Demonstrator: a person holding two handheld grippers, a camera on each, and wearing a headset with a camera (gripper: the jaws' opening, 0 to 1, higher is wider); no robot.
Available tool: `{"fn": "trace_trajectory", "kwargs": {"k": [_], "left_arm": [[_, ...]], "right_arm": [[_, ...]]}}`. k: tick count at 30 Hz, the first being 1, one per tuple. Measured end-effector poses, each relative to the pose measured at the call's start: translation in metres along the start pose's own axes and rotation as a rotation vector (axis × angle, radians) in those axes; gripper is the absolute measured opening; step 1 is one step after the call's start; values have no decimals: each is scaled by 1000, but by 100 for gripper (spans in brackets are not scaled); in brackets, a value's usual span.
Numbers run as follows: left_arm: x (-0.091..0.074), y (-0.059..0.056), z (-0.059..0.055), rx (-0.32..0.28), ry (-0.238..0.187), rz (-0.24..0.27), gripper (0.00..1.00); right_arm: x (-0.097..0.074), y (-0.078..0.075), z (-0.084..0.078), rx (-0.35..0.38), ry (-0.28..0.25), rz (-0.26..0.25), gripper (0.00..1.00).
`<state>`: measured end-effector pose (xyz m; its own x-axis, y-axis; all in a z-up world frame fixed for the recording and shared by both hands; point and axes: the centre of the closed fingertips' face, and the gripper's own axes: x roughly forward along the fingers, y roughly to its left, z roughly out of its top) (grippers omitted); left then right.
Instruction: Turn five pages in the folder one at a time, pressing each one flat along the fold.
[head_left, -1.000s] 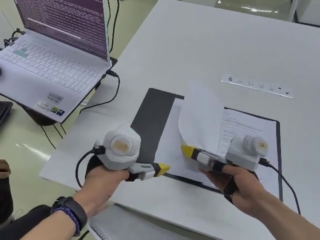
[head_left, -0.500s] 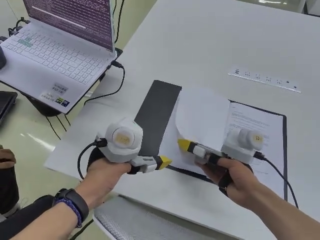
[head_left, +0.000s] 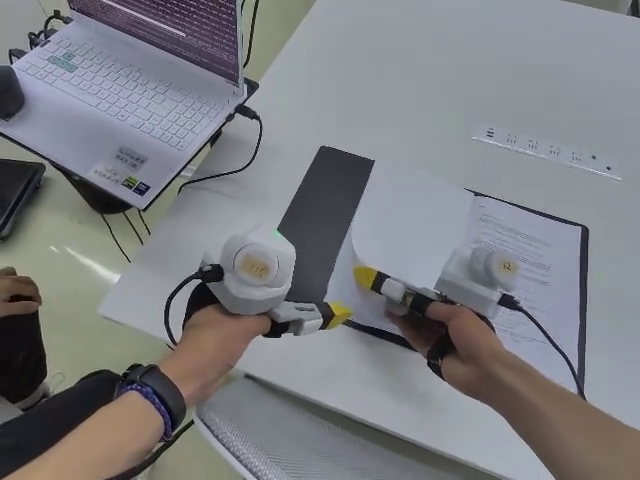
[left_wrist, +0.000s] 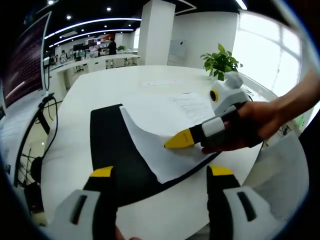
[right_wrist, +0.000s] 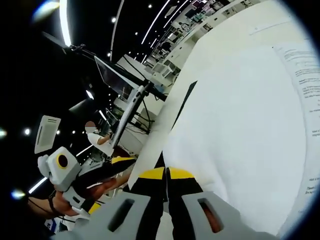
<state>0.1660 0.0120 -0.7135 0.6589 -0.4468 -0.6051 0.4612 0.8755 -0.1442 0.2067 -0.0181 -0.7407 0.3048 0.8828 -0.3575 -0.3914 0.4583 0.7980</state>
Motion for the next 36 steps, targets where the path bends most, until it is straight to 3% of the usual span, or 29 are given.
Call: {"fn": "trace_trajectory", "kwargs": {"k": [9, 27, 30, 36], "left_arm": [[0, 5, -2, -15, 2, 6, 73], [4, 1, -7, -29, 19, -8, 73], [4, 1, -8, -27, 21, -8, 73], [9, 1, -16, -38, 40, -9, 73]], "right_arm": [[12, -12, -6, 38, 17, -36, 0], [23, -36, -19, 110, 23, -105, 0], [24, -31, -25, 109, 46, -92, 6], [24, -25, -25, 97, 40, -62, 16]]}}
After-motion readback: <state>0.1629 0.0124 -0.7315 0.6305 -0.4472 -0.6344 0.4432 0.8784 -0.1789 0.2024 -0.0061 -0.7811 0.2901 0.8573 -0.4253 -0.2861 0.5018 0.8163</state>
